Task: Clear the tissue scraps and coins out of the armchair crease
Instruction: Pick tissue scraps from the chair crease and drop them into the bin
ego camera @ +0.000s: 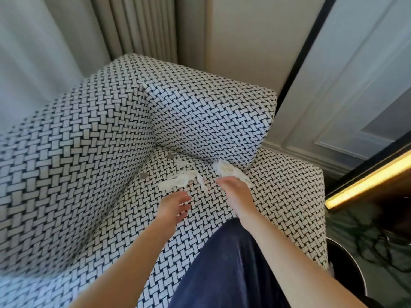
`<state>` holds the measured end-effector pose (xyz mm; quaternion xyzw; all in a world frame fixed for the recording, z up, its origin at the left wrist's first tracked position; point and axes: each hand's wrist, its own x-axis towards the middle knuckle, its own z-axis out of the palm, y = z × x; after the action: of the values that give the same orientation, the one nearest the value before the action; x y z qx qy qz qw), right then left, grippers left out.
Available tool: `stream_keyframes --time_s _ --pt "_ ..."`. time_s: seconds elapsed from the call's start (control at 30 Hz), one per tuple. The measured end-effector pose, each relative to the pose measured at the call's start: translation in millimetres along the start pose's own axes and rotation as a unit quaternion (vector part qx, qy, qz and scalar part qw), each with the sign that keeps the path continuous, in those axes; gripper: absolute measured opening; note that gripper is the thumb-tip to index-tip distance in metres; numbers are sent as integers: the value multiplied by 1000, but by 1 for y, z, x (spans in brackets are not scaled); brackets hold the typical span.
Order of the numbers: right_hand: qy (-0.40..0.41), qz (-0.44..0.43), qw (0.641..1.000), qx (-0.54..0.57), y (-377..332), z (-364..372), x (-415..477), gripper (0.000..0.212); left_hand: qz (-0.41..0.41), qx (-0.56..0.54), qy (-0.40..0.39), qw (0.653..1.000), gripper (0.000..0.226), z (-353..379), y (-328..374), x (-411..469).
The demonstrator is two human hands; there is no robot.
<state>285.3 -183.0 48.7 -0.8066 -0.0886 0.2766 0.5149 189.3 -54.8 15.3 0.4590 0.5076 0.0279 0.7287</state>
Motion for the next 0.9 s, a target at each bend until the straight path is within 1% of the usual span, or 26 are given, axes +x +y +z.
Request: stream_keyframes --time_s 0.07,0.17,0.23,0.3,0.4,0.47,0.53,0.6,0.67,0.73,0.8,0.9 --pt "-50 -54 993 -96 4 23 14 26 -13 -14 27 999 18 -24 -5 5" --pt "-92 -110 965 -219 19 45 32 35 -32 -29 52 998 18 -46 -13 9" --pt "-106 -100 946 -289 30 55 42 45 -39 -32 53 997 20 -55 -19 9" --pt "-133 -67 927 -343 37 62 51 54 -44 -23 60 997 22 -62 -25 10" --pt "-169 -20 910 -378 45 67 60 63 -44 -29 63 997 18 -66 -28 10" --pt "-179 -13 904 -387 46 69 62 66 -39 -31 63 997 17 -65 -28 9" --pt "-182 -8 913 -365 47 70 63 67 -29 -10 62 998 17 -64 -26 9" --pt "-166 -6 940 -298 45 70 62 63 -16 14 63 998 19 -61 -23 11" --pt "-114 -23 971 -207 42 66 59 52 8 43 59 997 20 -56 -18 13" --pt "-52 -41 991 -116 36 62 54 39 46 95 61 993 22 -48 -13 17" --pt "2 -55 997 -58 28 58 47 30 95 182 67 977 22 -38 -8 24" --pt "70 -56 995 51 20 53 40 21 143 319 57 935 27 -22 -5 38"
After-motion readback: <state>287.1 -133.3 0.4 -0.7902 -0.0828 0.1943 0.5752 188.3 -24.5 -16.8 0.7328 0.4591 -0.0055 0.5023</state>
